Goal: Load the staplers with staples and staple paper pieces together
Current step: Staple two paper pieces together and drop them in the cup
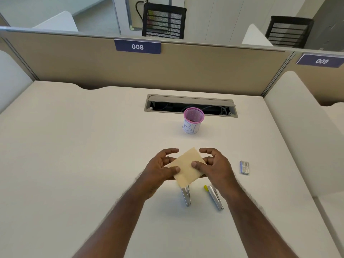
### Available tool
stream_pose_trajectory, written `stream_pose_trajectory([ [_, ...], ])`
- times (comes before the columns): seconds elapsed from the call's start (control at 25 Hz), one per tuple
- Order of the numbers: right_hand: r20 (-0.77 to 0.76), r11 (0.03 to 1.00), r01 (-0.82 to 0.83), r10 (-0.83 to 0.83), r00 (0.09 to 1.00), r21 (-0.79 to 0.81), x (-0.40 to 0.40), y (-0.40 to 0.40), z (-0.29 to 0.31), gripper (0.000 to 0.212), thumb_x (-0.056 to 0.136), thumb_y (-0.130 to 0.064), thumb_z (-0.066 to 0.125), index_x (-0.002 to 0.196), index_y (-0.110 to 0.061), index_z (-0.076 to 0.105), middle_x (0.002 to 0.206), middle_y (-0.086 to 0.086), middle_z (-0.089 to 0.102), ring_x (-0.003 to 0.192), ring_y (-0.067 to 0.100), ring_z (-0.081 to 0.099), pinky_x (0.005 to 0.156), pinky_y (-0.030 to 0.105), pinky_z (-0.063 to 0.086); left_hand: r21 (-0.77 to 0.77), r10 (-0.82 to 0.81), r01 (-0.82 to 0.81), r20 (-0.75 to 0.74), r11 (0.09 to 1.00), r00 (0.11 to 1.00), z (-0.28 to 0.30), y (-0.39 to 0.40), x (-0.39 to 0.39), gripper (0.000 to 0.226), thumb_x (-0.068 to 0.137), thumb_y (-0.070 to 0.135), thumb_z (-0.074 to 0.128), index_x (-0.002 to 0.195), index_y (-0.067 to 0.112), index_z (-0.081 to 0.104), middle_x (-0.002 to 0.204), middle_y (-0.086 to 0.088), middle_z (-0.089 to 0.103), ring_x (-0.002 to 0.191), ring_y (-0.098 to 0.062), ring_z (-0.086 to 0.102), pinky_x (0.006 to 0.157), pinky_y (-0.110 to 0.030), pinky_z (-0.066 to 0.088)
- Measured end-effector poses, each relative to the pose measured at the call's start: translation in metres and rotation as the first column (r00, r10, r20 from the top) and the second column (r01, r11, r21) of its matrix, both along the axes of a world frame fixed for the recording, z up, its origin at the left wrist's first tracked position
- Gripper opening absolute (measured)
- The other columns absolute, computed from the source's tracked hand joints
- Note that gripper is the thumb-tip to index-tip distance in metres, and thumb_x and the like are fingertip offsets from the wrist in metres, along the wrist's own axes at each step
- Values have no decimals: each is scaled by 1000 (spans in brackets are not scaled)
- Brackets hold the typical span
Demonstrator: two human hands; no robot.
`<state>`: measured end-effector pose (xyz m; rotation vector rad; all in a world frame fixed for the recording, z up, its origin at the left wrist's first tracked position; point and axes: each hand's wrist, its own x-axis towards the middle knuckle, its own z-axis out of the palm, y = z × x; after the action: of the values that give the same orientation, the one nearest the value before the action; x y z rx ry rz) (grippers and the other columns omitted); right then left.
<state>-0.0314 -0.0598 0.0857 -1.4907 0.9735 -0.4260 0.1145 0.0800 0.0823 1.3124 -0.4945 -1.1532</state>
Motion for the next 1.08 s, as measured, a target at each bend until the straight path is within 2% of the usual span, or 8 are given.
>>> stream_pose_trajectory([
  [0.16, -91, 992, -53, 43, 995, -115, 1, 1, 7, 41, 73, -19, 83, 99, -35, 56, 76, 6, 73, 61, 14, 68, 54, 26, 53, 105, -103, 84, 197, 991, 975, 13, 1, 0, 37, 82, -6, 67, 102, 25, 64, 103, -12, 63, 73, -20, 65, 66, -29, 57],
  [0.28, -96, 990, -50, 37, 995, -135, 4, 4, 9, 40, 72, -21, 83, 94, -35, 53, 78, 5, 73, 60, 14, 66, 52, 24, 50, 130, -142, 111, 262, 985, 955, 14, 4, -5, 35, 83, -5, 68, 102, 24, 69, 110, -10, 66, 75, -22, 63, 71, -33, 58],
  [0.48, -56, 987, -48, 40, 998, -154, 5, 11, 3, 40, 76, -17, 81, 94, -40, 54, 92, -4, 67, 61, 13, 65, 67, 41, 60, 144, 133, -167, 220, 975, 966, 9, 5, -9, 43, 80, -3, 72, 109, 29, 70, 101, -18, 73, 78, -18, 71, 68, -17, 55],
  [0.64, -34, 985, -94, 90, 995, -146, 1, 13, -6, 36, 80, -7, 77, 97, -37, 66, 98, -12, 70, 67, 10, 62, 82, 48, 59, 155, 106, -145, 235, 977, 966, 5, 2, -9, 37, 85, 8, 71, 116, 28, 70, 89, -5, 78, 77, -5, 70, 72, -12, 53],
  [0.72, -35, 986, -82, 78, 996, -144, 0, 10, -6, 36, 80, -5, 77, 98, -36, 69, 88, -22, 71, 67, 5, 57, 85, 45, 59, 151, 75, -116, 253, 982, 964, 4, 1, -8, 32, 89, 10, 68, 117, 26, 70, 93, -4, 78, 80, -4, 68, 81, -17, 53],
  [0.8, -36, 986, -90, 85, 996, -142, -1, 7, -5, 38, 80, -5, 77, 103, -33, 71, 76, -26, 69, 64, -1, 54, 82, 37, 59, 155, 55, -107, 305, 982, 951, 4, 0, -5, 33, 88, 8, 69, 118, 22, 70, 88, 1, 74, 73, 4, 63, 77, -10, 51],
  [0.92, -60, 984, -120, 113, 992, -131, -3, 4, -1, 45, 78, -5, 79, 114, -30, 69, 75, -16, 65, 60, -4, 55, 67, 15, 52, 183, 40, -134, 443, 974, 895, 5, -4, -4, 35, 83, 9, 74, 116, 21, 71, 81, 0, 69, 68, 1, 60, 68, -7, 47],
  [1.08, -138, 963, -139, 109, 984, -231, -2, 4, 4, 43, 77, -5, 79, 113, -27, 70, 89, -4, 63, 63, -4, 55, 63, 8, 46, 183, 58, -187, 545, 965, 836, 5, -7, -10, 25, 82, 14, 75, 106, 24, 76, 89, 0, 75, 81, -14, 67, 73, -11, 50],
])
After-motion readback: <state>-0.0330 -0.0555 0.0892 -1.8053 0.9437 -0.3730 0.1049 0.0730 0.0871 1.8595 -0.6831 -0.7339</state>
